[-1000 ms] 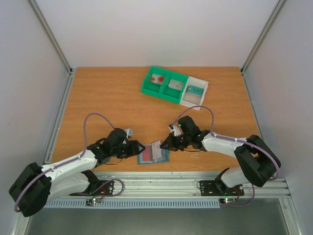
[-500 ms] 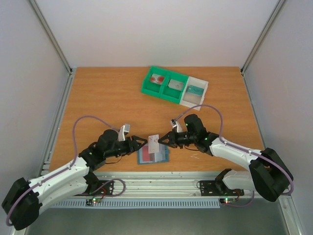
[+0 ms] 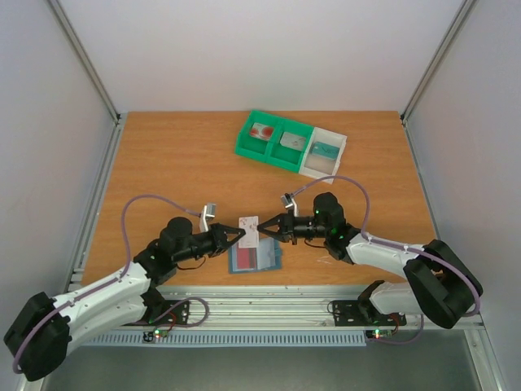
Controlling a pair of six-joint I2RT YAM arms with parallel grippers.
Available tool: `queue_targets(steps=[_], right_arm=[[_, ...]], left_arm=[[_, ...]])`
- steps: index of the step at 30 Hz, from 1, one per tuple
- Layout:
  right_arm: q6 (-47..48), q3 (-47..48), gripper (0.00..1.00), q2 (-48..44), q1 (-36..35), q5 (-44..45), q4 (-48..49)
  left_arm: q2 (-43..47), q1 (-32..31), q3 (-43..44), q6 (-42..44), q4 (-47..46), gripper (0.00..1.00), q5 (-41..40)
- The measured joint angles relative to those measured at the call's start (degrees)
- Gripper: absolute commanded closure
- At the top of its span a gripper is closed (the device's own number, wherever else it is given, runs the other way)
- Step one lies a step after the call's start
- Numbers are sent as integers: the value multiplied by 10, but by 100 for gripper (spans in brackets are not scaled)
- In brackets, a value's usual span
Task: Take the credit cards out of the card holder
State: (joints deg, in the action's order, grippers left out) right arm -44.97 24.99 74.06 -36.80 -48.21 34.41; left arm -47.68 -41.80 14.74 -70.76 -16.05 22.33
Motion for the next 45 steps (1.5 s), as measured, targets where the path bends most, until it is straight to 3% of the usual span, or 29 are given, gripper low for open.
queue_targets(steps=[4, 10, 14, 19, 23, 28, 45], right_arm=[[0, -10, 91, 6, 5, 1, -1], [54, -5, 77, -19, 5, 0, -57], [136, 34, 71, -66, 5, 5, -181], [283, 148, 69, -118, 5, 16, -392], [408, 245, 70, -116, 5, 14, -543], [500, 295, 71, -95, 5, 8, -665], [539, 291, 73, 3, -37, -24, -726]], left_arm=[[3, 2, -5, -1, -40, 100, 4], [12, 1, -6, 17, -28, 100, 6], [30, 1, -6, 47, -6, 100, 20], [34, 0, 4, 91, 35, 100, 60], [28, 0, 25, 128, 57, 100, 105], [24, 0, 33, 160, 68, 100, 155], [3, -14, 40, 203, 94, 100, 234]])
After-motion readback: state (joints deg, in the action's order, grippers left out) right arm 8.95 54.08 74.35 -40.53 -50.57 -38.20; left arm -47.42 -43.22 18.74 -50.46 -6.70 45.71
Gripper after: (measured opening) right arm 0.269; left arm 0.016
